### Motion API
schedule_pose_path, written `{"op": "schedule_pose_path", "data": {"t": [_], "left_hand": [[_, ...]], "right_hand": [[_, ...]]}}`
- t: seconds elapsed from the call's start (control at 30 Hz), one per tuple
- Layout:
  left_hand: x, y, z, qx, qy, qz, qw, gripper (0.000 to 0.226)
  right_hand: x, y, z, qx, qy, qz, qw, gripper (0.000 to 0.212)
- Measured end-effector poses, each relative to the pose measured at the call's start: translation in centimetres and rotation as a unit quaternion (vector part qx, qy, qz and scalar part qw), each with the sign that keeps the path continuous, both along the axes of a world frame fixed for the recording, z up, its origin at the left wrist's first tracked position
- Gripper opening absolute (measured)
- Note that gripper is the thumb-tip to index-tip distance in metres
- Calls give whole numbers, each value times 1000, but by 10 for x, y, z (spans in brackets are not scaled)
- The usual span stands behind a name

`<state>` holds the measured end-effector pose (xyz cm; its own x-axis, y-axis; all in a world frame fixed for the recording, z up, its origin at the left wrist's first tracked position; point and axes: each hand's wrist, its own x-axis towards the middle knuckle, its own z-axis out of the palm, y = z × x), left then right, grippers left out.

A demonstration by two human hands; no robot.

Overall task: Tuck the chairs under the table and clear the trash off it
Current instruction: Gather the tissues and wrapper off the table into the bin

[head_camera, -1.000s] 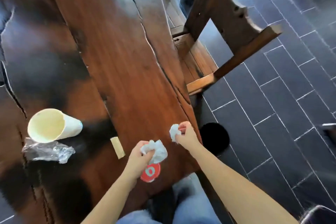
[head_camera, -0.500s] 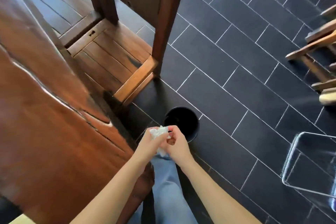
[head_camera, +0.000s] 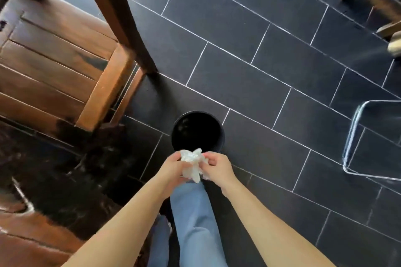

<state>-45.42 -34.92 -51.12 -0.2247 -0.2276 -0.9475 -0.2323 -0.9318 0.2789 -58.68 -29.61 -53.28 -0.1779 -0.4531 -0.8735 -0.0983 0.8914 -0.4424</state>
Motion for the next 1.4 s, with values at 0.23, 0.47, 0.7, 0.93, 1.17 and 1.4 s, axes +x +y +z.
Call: {"op": "schedule_pose_path", "data": {"t": [0.23, 0.47, 0.7, 0.93, 1.17, 1.4], "left_hand": [[-28, -11, -44, 39, -50, -12, 998, 24], [-30, -13, -71, 57, -69, -48, 995, 50], [-23, -1, -54, -17, -96, -136, 986, 59], [-2, 13, -11, -140, -129, -194, 962, 61], [44, 18, 69, -345, -196, -165, 903, 57], [145, 71, 147, -437, -305, -171, 829, 58]], "right_hand": [[-9, -8, -63, 52, 60, -94, 992, 17], [-15, -13, -82, 160, -65, -115, 978, 62], [-17, 11, -69, 111, 8, -49, 993, 57], [4, 17, -16, 29, 98, 150, 983, 56], [50, -3, 61, -150, 163, 336, 915, 59], [146, 4, 134, -292, 149, 452, 830, 60]]}}
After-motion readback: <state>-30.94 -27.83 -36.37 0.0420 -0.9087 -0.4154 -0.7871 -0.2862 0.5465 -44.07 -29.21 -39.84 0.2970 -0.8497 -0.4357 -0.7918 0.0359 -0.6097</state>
